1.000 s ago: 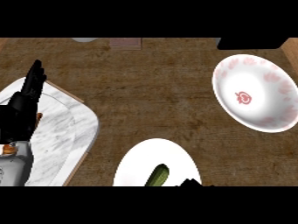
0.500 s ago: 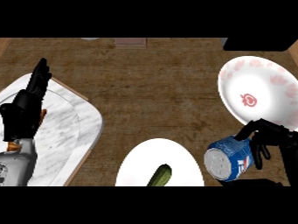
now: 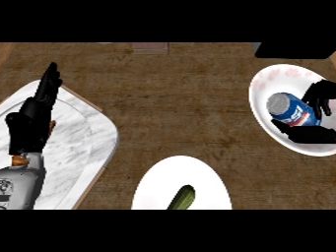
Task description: Pick the can from the plate and place it in the bowl
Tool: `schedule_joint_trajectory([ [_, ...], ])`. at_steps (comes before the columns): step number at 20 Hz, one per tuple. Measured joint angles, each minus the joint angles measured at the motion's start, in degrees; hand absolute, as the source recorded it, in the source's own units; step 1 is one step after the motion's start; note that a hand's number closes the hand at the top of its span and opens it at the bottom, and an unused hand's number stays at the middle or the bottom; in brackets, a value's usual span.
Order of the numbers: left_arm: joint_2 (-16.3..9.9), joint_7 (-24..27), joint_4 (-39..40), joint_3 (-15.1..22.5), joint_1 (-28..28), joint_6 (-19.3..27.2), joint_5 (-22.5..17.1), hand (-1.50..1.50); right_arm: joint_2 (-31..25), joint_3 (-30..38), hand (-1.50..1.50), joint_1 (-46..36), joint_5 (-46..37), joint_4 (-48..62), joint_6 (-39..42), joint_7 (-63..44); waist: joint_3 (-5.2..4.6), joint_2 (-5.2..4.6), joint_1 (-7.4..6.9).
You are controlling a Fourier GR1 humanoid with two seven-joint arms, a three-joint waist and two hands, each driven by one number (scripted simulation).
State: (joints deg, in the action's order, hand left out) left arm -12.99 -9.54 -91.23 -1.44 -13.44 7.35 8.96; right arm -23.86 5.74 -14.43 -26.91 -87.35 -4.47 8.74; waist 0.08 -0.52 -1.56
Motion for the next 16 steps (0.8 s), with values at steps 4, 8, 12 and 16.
schedule_joint_trajectory([
  [4, 0.4, 0.3, 0.4, 0.1, -0.4, -0.1, 0.2, 0.00, -0.7, 1.7, 1.50, -7.4, -4.0, 15.8, -5.2, 6.6, 0.01, -0.08, -0.27],
  [8, 0.9, 0.4, 0.0, 0.5, -0.3, -0.1, 0.4, 0.00, -0.6, 3.9, 1.50, -15.5, -4.7, 32.0, -7.5, 11.5, 0.02, -0.17, -0.67],
  [12, 0.8, -0.8, -0.3, 0.4, -1.5, -0.6, 0.2, 0.00, -0.4, 5.3, -1.50, -21.5, -3.6, 44.9, -5.3, 14.8, 0.06, -0.37, -1.13],
  [16, 1.0, -1.3, -0.4, 0.6, -1.6, -0.5, 0.5, 0.00, -0.6, 7.4, -1.50, -26.4, -1.3, 54.8, -1.2, 19.9, 0.11, -0.53, -1.40],
])
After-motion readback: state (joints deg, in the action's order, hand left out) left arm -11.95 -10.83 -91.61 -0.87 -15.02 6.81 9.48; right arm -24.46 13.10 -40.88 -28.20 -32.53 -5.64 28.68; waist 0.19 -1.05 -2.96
